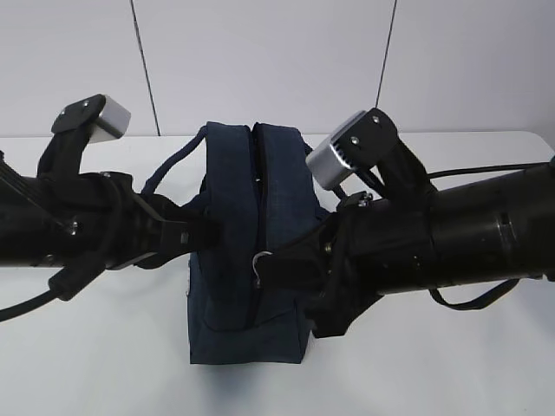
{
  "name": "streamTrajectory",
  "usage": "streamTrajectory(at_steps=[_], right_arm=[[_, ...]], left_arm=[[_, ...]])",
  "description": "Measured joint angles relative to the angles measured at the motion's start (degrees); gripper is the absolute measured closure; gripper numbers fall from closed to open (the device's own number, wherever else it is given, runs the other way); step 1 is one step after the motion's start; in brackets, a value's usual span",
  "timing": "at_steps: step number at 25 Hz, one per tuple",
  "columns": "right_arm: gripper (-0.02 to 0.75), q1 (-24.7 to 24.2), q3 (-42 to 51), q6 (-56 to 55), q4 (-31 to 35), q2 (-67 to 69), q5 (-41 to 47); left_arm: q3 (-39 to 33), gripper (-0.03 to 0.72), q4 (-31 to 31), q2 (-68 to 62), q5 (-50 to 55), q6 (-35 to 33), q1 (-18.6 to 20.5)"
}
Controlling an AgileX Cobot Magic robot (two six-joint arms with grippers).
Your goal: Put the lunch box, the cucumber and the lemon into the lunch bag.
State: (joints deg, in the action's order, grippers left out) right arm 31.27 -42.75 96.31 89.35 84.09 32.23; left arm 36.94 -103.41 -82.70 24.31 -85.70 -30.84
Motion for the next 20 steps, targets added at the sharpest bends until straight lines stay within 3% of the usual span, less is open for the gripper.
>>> streamTrajectory(at_steps=[15, 20], right_arm=[[0.751, 0.0, -0.11, -3.63, 12.83, 0.0, -4.99], [0.751, 0.0, -0.69, -6.99, 13.62, -0.09, -5.72]], left_arm=[[0.0, 0.687, 0.0, 0.0, 0.0, 0.0, 0.0], [0.0, 0.687, -0.14, 0.0, 0.0, 0.0, 0.0]])
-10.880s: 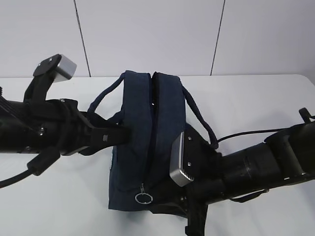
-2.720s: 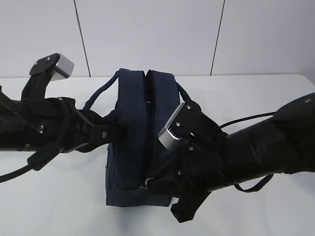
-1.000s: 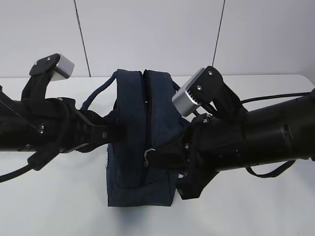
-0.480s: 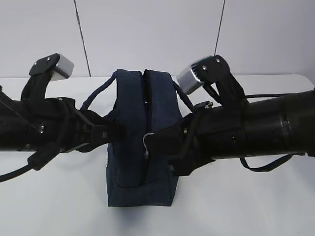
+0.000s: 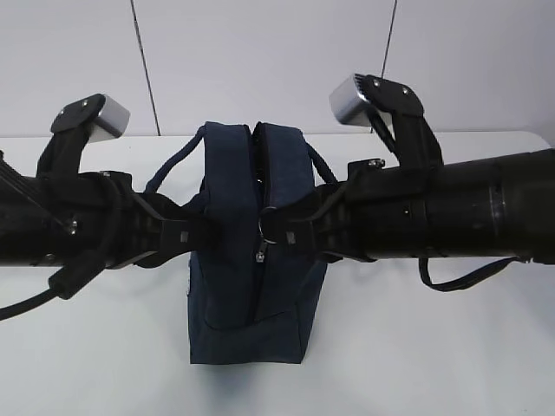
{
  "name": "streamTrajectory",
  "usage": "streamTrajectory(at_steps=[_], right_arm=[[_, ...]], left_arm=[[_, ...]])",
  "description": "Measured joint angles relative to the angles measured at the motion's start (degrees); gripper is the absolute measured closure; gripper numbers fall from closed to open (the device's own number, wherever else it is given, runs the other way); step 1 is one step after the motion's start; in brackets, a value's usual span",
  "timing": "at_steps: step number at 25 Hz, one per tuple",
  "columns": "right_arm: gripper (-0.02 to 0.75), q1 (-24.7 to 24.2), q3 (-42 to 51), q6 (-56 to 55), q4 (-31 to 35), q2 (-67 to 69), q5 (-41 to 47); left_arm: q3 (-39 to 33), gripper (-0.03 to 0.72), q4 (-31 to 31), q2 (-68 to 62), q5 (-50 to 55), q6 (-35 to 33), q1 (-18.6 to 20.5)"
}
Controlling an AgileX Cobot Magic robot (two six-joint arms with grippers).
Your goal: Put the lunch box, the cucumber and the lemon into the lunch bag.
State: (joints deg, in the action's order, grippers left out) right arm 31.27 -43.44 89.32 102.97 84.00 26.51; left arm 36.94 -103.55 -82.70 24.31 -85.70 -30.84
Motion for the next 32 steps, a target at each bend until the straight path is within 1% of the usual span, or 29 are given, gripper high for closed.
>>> streamTrajectory(at_steps=[10, 22, 32], right_arm=[[0.751, 0.0, -2.31, -5.4, 0.0, 0.0, -2.01], [0.751, -0.11, -7.16, -8.37, 0.0, 1.32, -4.34], [0.751, -4.26, -7.88, -9.69, 0.0, 2.59, -1.68]], left_arm=[[0.0, 0.687, -0.04, 0.0, -0.04, 0.0, 0.0], [0.13, 0.687, -0.4, 0.0, 0.99, 0.0, 0.0], [0.13, 0.687, -0.4, 0.0, 1.41, 0.0, 0.0]])
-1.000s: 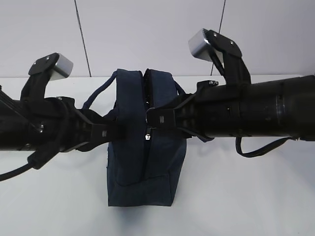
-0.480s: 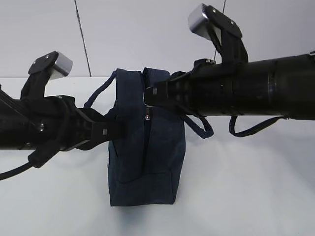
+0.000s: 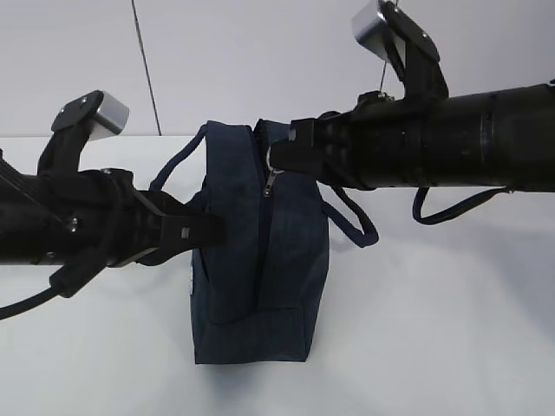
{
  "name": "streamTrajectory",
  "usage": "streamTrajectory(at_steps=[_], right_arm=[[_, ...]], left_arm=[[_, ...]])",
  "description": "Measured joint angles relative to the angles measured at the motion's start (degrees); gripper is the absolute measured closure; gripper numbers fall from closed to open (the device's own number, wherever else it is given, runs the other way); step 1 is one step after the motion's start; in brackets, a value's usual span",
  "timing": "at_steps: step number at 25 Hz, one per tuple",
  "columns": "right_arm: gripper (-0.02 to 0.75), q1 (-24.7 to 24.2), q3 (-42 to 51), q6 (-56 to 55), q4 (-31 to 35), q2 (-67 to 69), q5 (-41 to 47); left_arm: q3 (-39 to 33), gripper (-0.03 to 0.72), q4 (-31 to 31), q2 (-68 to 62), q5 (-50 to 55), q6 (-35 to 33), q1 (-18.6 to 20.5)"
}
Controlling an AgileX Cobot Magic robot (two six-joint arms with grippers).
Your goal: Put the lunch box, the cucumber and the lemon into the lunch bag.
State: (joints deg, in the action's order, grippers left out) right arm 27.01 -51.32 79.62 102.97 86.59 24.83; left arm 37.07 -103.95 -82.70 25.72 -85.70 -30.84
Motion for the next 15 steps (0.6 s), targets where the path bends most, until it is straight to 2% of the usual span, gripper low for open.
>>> streamTrajectory(at_steps=[8, 15], right_arm=[[0.751, -1.81, -1.36, -0.59, 0.22, 4.02, 3.34], [0.751, -2.12, -6.35, -0.84, 0.01, 7.21, 4.12]], left_arm=[[0.0, 0.687, 0.11, 0.0, 0.41, 0.0, 0.0], [0.0, 0.687, 0.11, 0.0, 0.68, 0.0, 0.0]])
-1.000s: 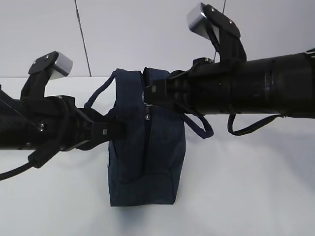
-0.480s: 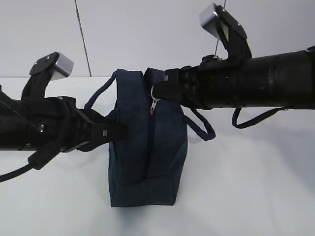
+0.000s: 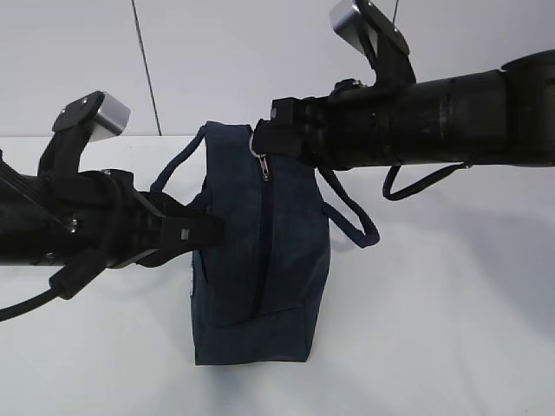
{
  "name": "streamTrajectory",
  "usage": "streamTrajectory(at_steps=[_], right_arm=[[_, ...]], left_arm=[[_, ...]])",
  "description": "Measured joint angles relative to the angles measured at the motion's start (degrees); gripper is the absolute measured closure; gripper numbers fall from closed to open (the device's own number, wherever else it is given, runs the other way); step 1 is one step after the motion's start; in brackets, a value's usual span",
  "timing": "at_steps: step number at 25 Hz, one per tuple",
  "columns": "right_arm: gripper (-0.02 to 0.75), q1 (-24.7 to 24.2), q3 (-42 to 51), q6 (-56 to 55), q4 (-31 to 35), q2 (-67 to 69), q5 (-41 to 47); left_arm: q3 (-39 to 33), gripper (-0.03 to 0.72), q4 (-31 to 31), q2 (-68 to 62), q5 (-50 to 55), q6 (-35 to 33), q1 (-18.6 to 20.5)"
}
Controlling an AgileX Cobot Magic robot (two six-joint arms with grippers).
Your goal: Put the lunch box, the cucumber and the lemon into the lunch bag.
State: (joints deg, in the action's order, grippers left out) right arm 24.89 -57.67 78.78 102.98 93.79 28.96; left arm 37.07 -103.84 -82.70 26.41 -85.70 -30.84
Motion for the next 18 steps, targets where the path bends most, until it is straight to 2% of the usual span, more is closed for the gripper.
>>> streamTrajectory(at_steps=[6, 10, 18], right_arm=[[0.751, -0.28, -2.98, -0.37, -0.49, 2.72, 0.09], [0.751, -2.49, -4.04, -0.51, -0.63, 3.57, 0.59], [0.751, -5.7, -7.8, -3.29, -3.22, 7.57, 6.63]], left_arm=[[0.0, 0.687, 0.0, 0.0, 0.18, 0.0, 0.0], [0.0, 0.687, 0.0, 0.0, 0.31, 0.0, 0.0], [0.0, 0.687, 0.0, 0.0, 0.41, 0.0, 0.0]])
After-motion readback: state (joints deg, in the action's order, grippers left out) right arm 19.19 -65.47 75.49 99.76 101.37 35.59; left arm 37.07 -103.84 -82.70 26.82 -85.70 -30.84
